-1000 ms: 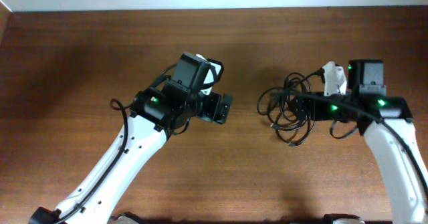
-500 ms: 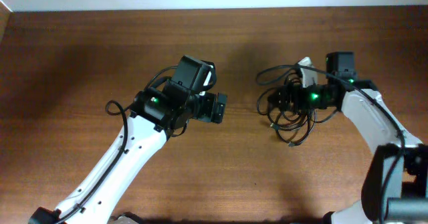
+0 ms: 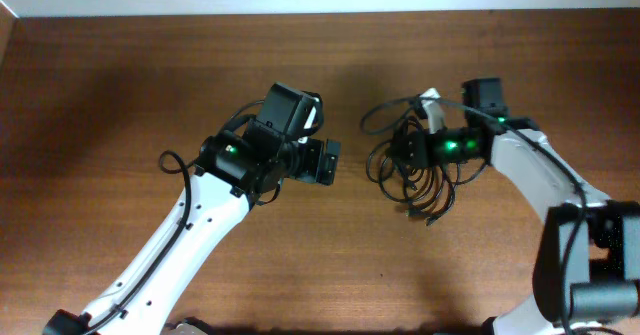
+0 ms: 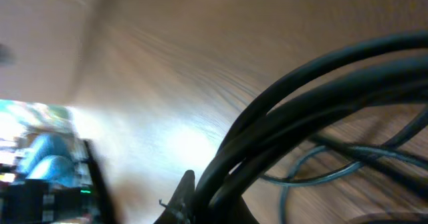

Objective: Untangle cables

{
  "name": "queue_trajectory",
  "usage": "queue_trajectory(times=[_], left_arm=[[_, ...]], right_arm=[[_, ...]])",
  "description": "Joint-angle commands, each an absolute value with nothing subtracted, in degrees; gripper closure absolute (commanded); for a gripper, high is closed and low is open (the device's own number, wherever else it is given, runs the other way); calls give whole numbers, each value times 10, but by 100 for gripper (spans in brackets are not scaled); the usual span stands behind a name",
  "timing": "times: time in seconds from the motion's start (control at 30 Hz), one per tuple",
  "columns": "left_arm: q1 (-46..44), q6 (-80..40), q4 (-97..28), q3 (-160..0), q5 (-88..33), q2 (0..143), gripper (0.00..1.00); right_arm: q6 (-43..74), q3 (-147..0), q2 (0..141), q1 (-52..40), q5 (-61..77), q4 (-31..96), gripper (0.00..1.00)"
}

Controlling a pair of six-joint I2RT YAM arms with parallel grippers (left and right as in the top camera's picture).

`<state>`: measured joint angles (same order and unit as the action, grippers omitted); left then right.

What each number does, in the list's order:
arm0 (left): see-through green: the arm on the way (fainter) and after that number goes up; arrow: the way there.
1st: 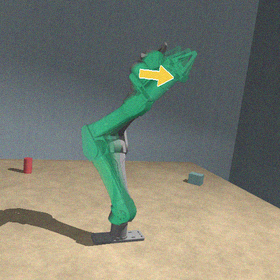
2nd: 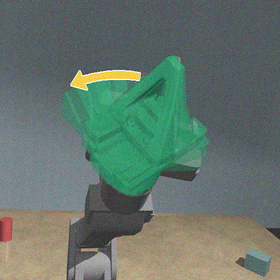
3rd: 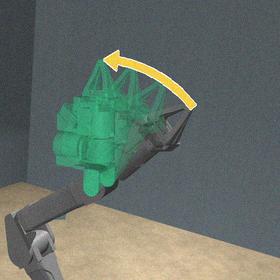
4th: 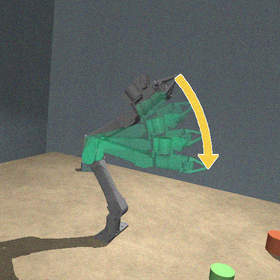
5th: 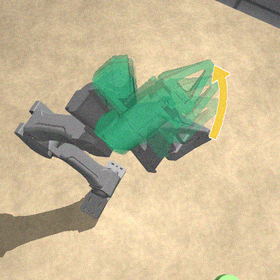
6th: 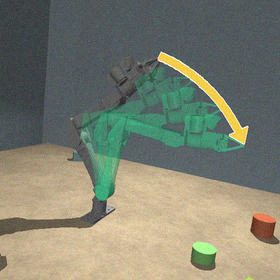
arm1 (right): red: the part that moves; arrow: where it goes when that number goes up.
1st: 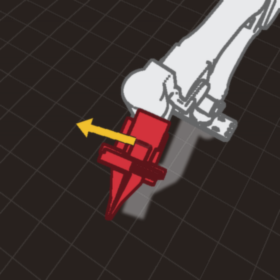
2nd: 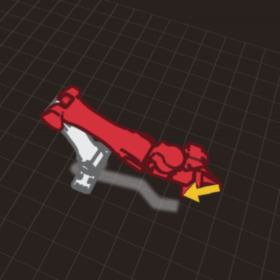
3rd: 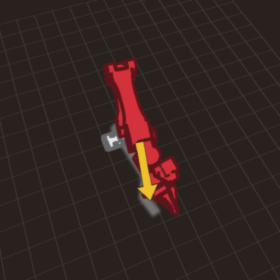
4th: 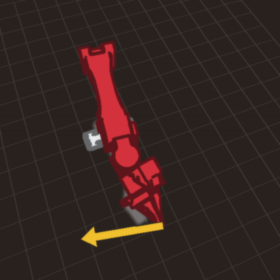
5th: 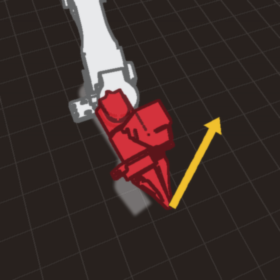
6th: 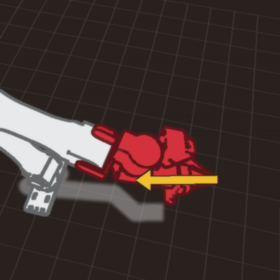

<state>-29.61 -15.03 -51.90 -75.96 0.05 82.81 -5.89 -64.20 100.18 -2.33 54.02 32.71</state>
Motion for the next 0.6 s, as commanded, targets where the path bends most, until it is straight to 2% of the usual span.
queue_trajectory(times=[0.0, 0.1, 0.23, 0.47, 0.57], left_arm=[[-296, -153, -519, -756, -43, 816, 1], [-296, -107, -510, -756, -100, 816, 1], [-296, 5, -491, -756, -243, 816, 1], [-295, 11, -450, -756, -253, 816, 1], [-296, 11, -436, -756, -253, 816, 1]], right_arm=[[-58, -672, 918, 13, 694, 325, 96], [-57, -672, 863, 27, 734, 328, 96], [-55, -672, 784, 27, 753, 333, 96], [-60, -672, 710, 27, 752, 383, 96], [-112, -672, 704, 27, 752, 436, 96]])
